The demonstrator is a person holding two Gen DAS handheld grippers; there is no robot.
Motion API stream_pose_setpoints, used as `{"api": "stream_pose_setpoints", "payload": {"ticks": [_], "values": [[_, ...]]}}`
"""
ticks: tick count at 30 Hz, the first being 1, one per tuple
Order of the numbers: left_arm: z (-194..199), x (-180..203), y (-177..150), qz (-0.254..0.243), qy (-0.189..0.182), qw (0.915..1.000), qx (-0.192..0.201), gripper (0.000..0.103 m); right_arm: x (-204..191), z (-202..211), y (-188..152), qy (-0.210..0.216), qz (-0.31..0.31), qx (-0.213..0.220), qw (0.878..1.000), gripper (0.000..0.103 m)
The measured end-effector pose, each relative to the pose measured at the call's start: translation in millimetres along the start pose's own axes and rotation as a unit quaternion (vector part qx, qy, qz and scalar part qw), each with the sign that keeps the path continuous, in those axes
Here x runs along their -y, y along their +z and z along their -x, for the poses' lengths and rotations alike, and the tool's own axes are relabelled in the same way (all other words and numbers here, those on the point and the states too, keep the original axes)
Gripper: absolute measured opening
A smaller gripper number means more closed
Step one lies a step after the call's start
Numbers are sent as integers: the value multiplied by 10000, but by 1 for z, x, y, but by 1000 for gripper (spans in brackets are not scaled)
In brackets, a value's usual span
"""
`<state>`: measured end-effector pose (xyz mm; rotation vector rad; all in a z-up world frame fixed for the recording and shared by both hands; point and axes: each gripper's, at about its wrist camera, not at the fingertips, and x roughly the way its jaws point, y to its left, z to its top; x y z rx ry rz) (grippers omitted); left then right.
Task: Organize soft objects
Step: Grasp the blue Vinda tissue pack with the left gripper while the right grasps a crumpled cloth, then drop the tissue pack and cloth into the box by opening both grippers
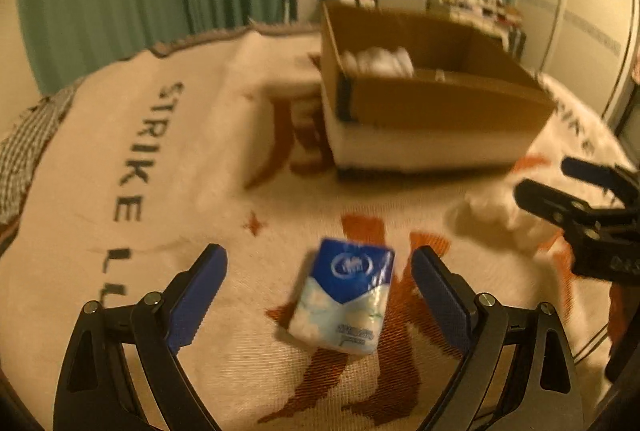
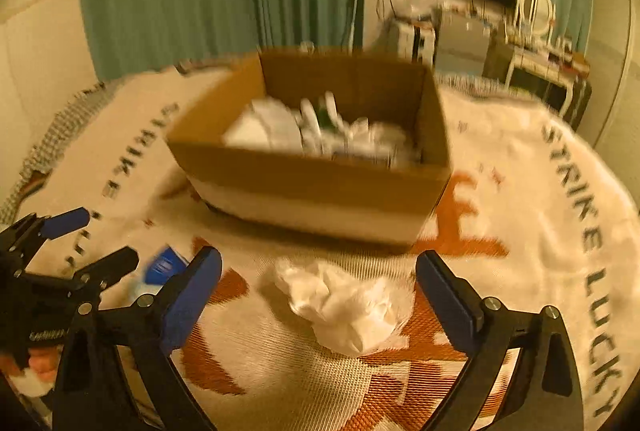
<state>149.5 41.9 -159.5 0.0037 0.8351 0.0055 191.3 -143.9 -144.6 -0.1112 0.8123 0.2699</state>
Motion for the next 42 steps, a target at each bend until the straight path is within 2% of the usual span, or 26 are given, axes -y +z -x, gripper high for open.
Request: {"api": "stream_pose_setpoints", "payload": {"ticks": [2,5,7,9,11,13,14,16,23,29,36,42], "values": [[-12,5,-4,-84,47,9997,-208,94,5,-20,-6,-149,-4,-207,9997,93],[-20,9,-8,-109,-13,9991,-420,94,17,-41,-16,-81,-210,-456,9987,90],[-24,13,-12,-159,-49,9985,-518,93,22,-47,-21,-21,-268,-549,9981,80],[-26,16,-14,-201,-44,9981,-577,77,25,-52,-25,54,-303,-659,9974,67],[-28,18,-17,-196,-156,9974,-669,71,28,-52,-28,92,-319,-662,9973,57],[-26,19,-18,-207,-218,9973,-670,61,30,-48,-29,115,-314,-663,9972,38],[-25,20,-18,-222,-256,9972,-674,57,30,-45,-31,124,-308,-658,9973,35],[-21,23,-19,-272,-232,9971,-666,56,31,-38,-33,144,-290,-637,9974,29],[8,26,-11,-365,-218,9981,-443,55,25,6,-31,153,-187,-416,9988,28],[61,34,4,-440,-241,9987,-39,55,12,56,-18,158,-32,-108,9998,28],[123,34,29,-548,-240,9961,655,55,-5,142,2,225,170,695,9972,28],[171,38,52,-549,-296,9894,1309,55,-18,206,27,227,433,1362,9895,28]]}}
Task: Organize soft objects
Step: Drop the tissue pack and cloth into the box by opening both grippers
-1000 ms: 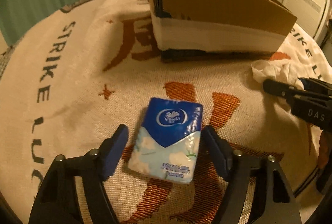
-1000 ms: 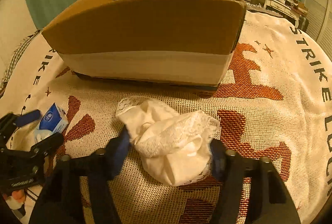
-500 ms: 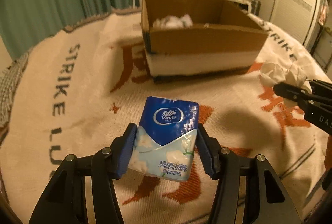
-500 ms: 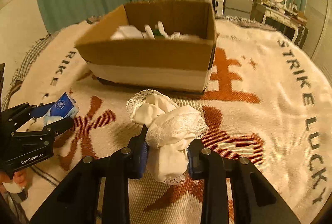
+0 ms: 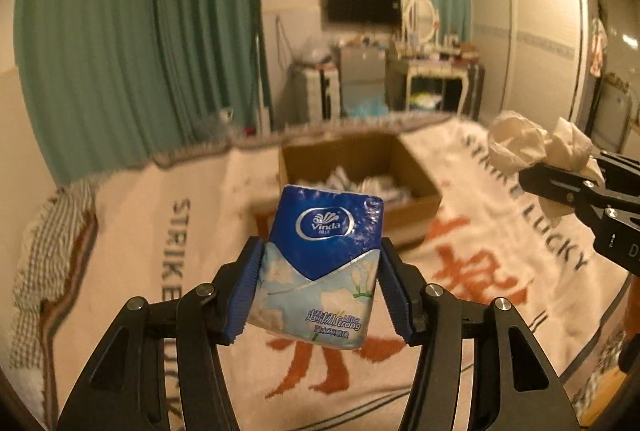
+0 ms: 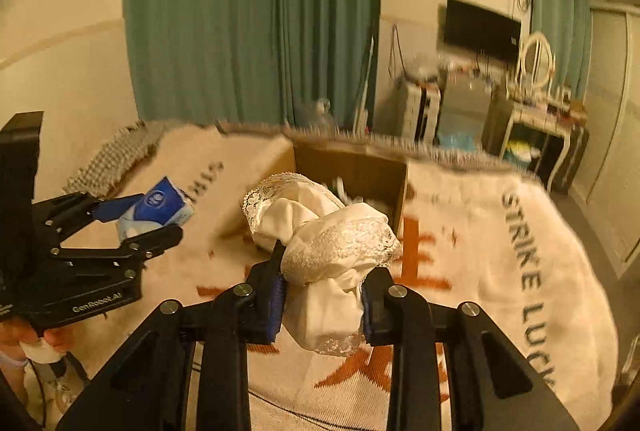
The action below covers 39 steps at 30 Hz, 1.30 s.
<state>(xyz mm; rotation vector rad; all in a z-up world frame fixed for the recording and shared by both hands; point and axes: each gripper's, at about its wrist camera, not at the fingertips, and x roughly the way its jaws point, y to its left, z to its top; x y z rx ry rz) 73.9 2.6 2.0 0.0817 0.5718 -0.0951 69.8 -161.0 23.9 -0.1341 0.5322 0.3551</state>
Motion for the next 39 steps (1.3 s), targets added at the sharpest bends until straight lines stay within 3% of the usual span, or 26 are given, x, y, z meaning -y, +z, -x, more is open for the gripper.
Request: {"api": "stream_pose_setpoints", "payload": {"ticks": [9,18,25,31,39], "values": [[3,4,52,-129,-7,9974,707,55,-1,18,64,29,435,633,9970,28],[-79,-4,97,28,-111,9947,1023,55,33,-59,105,94,176,639,9978,28],[-163,-10,103,-17,-78,9975,699,55,66,-153,113,202,-272,294,9990,28],[-234,-2,96,70,-50,10000,8,55,94,-235,99,200,-512,-301,9980,28],[-265,3,79,-34,135,9984,-550,56,122,-291,64,167,-645,-875,9939,29]]}}
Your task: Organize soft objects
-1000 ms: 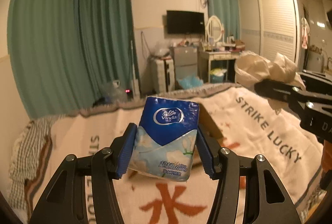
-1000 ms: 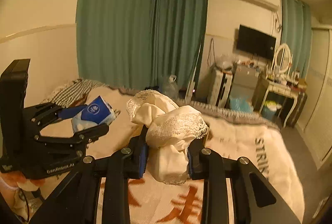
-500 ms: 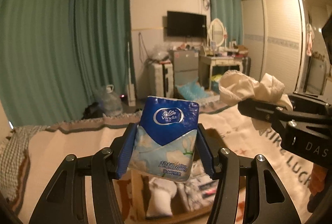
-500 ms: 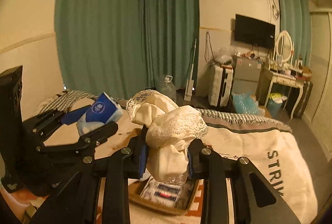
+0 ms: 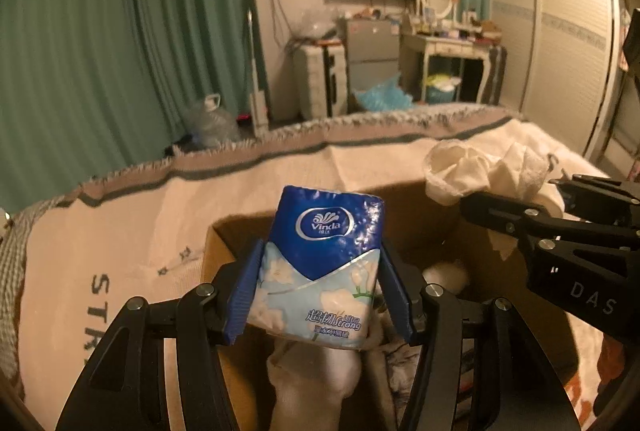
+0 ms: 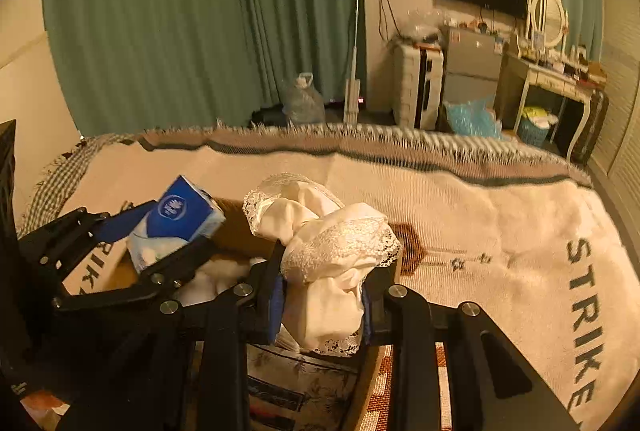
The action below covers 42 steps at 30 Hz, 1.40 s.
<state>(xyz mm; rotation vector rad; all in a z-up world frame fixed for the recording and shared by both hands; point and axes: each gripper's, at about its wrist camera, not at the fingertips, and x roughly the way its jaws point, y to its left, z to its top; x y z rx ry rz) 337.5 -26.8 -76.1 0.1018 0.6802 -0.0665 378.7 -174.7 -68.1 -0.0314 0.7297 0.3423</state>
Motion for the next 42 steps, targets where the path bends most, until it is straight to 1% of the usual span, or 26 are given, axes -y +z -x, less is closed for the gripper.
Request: {"api": "stream_pose_setpoints", "payload": {"ticks": [2,3,4,5,6,7,9,11,14,15,17,20,23,24,25,26,27,28,29,30,32,34,35,36,39,42], "values": [[-1,1,-1,-6,8,10000,-11,58,2,-3,-4,-7,34,-28,10000,32],[-2,1,-1,4,54,10000,-2,58,2,-5,-4,21,67,-41,10000,36],[-1,1,-2,34,100,9999,-32,58,2,-5,-5,42,80,-52,9999,44],[-5,1,0,48,77,9999,-52,58,1,-5,-6,-19,56,-38,10000,51],[-6,0,1,60,31,9999,-78,59,1,-4,-6,-33,40,-20,10000,60],[-6,-1,1,83,32,9999,-97,59,2,-2,-5,-47,9,-12,10000,62],[-6,-2,4,117,104,9998,-152,77,2,3,-2,-126,-31,23,9999,64],[0,-3,9,181,220,9996,-48,78,2,13,1,-171,-49,71,9998,68],[24,-2,19,135,294,9994,124,78,-2,36,9,-283,-40,178,9994,68],[32,-2,21,128,333,9991,208,78,-4,50,14,-331,-33,251,9991,68],[59,-1,32,107,437,9980,452,78,-8,75,22,-414,1,397,9984,68],[119,-2,53,200,370,9945,961,78,-18,129,37,-563,73,726,9957,68],[172,-8,69,372,261,9899,1344,78,-29,191,51,-725,106,1111,9911,68],[199,-10,72,399,235,9869,1543,78,-34,211,53,-741,101,1219,9897,68],[216,-11,73,409,249,9847,1674,78,-40,236,56,-721,113,1328,9885,68],[234,-11,74,418,264,9820,1825,78,-45,251,56,-750,129,1400,9872,68],[254,-11,74,409,268,9790,1978,78,-51,270,56,-816,159,1515,9850,70],[277,-12,72,400,287,9752,2159,78,-59,294,53,-846,212,1645,9825,75],[296,-14,70,407,293,9718,2303,78,-66,310,50,-839,246,1718,9813,78],[315,-15,66,416,267,9679,2463,83,-71,322,48,-813,273,1777,9803,81],[358,-20,52,487,194,9570,2853,99,-87,352,38,-785,380,1940,9771,83],[390,-26,37,559,208,9462,3180,99,-103,379,25,-821,483,2173,9714,95],[400,-28,30,553,209,9435,3260,100,-111,392,16,-817,499,2304,9684,98],[412,-29,23,523,173,9417,3320,100,-116,402,9,-818,443,2406,9662,103],[437,-34,0,465,203,9379,3433,100,-129,423,-13,-742,322,2630,9614,103],[448,-39,-28,485,367,9323,3566,100,-137,436,-35,-718,273,2820,9563,103]]}}
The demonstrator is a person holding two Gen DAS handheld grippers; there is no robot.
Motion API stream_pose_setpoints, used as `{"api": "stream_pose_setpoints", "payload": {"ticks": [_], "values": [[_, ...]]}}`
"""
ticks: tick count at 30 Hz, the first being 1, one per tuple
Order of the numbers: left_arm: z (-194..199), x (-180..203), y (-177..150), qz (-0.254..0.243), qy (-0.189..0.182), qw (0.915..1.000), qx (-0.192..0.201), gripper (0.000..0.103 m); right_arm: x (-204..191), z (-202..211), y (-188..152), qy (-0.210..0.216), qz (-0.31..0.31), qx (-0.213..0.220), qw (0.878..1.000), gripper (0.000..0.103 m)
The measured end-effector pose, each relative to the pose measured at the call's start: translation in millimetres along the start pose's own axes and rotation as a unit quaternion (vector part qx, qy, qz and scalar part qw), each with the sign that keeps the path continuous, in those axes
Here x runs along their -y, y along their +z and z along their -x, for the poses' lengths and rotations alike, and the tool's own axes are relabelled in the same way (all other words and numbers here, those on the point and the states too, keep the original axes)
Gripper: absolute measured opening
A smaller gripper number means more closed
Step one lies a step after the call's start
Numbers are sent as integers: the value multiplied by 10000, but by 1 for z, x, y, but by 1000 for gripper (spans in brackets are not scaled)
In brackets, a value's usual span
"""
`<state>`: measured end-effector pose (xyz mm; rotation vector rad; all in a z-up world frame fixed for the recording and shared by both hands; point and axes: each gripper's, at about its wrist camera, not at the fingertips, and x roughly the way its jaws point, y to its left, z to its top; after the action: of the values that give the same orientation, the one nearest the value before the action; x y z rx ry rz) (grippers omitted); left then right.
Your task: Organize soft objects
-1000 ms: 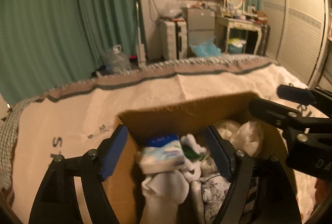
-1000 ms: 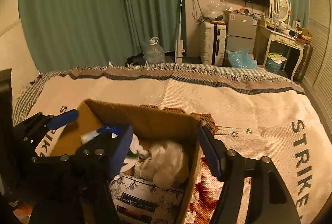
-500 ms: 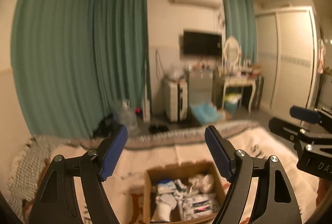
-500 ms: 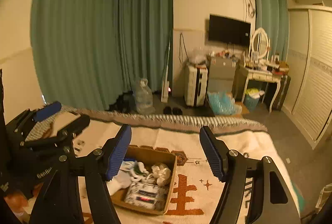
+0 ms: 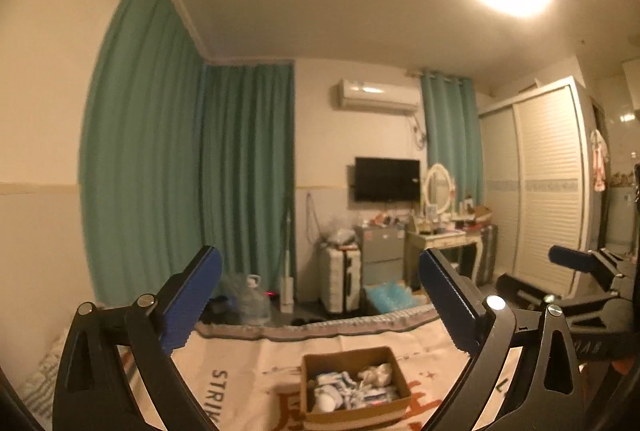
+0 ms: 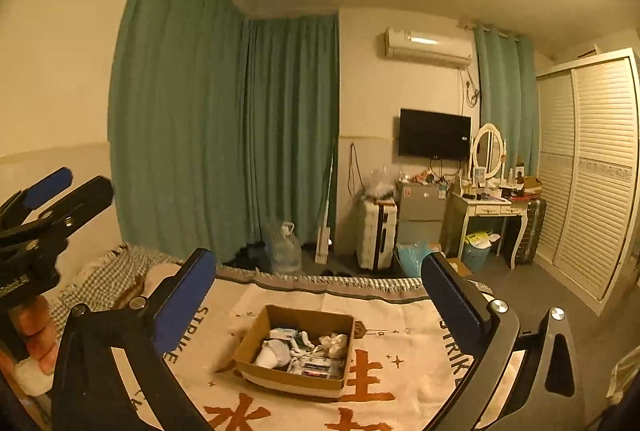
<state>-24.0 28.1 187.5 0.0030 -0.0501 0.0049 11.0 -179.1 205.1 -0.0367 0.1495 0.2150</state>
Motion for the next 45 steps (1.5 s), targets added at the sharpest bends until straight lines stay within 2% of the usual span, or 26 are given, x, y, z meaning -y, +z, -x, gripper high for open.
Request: {"api": "stream_pose_setpoints", "payload": {"ticks": [5,8,11,15,19,23,30,45], "values": [[13,1,-36,-52,-3,10000,-58,100,4,18,-31,101,-173,176,9996,103],[-3,3,-70,-167,53,9984,-530,100,3,11,-57,61,-152,161,9997,103],[-19,3,-104,-108,185,9962,-847,100,-3,-5,-88,-166,63,172,9997,103],[-39,7,-150,-79,225,9928,-1175,100,3,-39,-127,-152,-111,-159,9997,103],[-48,10,-178,-25,36,9893,-1460,100,4,-65,-167,-60,-257,-532,9982,103],[-49,6,-185,-6,136,9876,-1567,100,4,-77,-187,-113,-277,-712,9970,103],[-48,0,-198,88,334,9870,-1569,100,7,-87,-201,-180,-337,-908,9951,103],[-50,-1,-206,147,454,9854,-1632,100,-3,-91,-207,-220,-253,-1005,9944,103]]}}
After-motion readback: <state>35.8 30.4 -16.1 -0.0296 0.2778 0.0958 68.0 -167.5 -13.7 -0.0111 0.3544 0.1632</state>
